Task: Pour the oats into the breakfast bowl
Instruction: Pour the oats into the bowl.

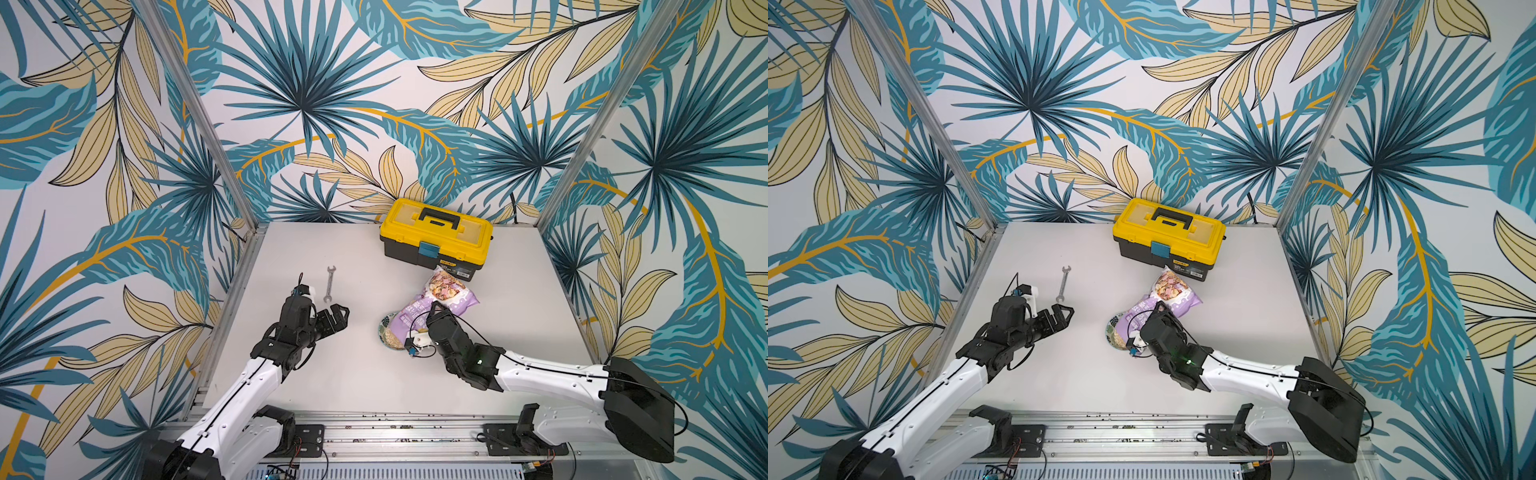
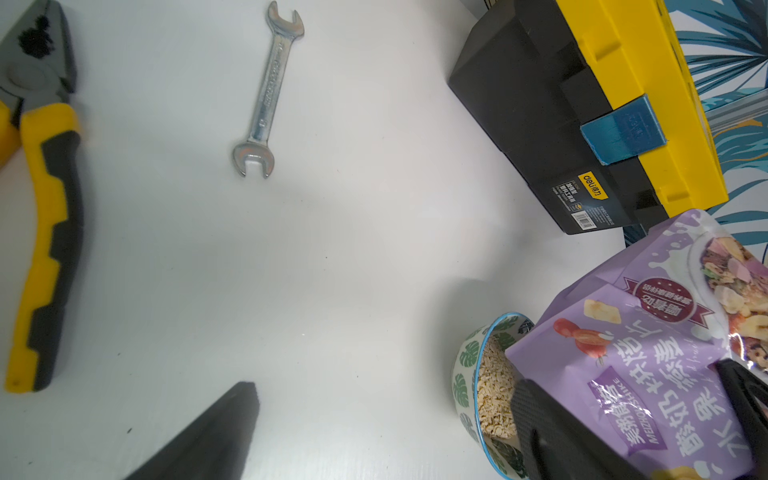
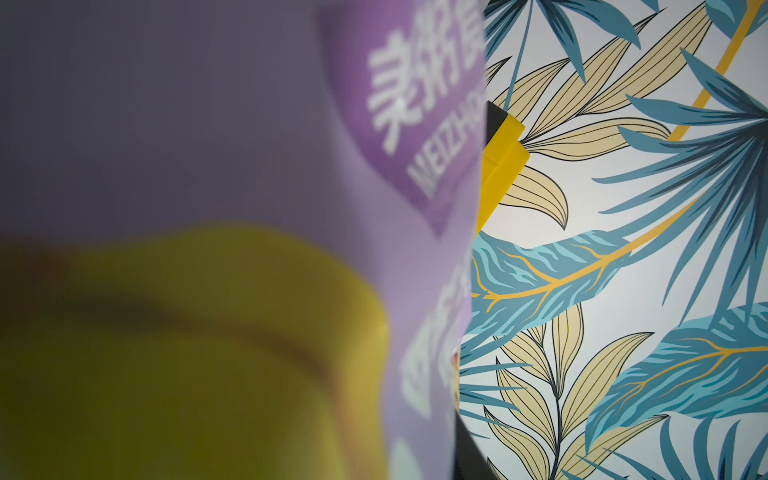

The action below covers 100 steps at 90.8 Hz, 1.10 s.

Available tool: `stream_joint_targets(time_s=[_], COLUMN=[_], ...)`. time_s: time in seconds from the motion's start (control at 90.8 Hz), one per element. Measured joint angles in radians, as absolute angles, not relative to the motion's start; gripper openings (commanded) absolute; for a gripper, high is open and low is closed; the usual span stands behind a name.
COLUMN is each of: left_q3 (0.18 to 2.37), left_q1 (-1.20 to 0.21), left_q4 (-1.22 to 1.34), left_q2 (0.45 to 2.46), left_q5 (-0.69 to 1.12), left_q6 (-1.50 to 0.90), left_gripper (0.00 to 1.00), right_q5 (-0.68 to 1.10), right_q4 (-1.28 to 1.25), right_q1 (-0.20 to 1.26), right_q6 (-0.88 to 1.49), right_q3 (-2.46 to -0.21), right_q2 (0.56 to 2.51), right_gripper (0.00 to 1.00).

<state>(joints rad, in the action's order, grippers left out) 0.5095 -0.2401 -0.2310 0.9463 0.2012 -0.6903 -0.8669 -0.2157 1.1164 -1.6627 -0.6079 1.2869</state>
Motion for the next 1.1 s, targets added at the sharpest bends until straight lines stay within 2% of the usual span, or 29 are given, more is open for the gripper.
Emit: stream_joint_targets(time_s=[0.374, 0.782, 1.101], left_q3=[0.511, 0.511, 0.511], left_q1=[-0.240, -0.240, -0.240], left_q4=[-0.237, -0.237, -0.237], left_q2=[0.946, 0.946, 0.946], left_q5=[0.201, 0.201, 0.201], left_q6=[-0.684, -0.679, -0.677], left_gripper=[1.00, 1.00, 1.00], right_q5=[-0.862, -0.841, -0.844], right_q4=[0.058, 0.369, 0.508], right_q1=[1.105, 1.085, 1.082], right_q6=[-1.509, -1.311, -1.215], right_q3=[-0.725, -0.914, -0.989], right_q2=[1.304, 1.404, 1.447], right_gripper=[0.00, 0.00, 0.00])
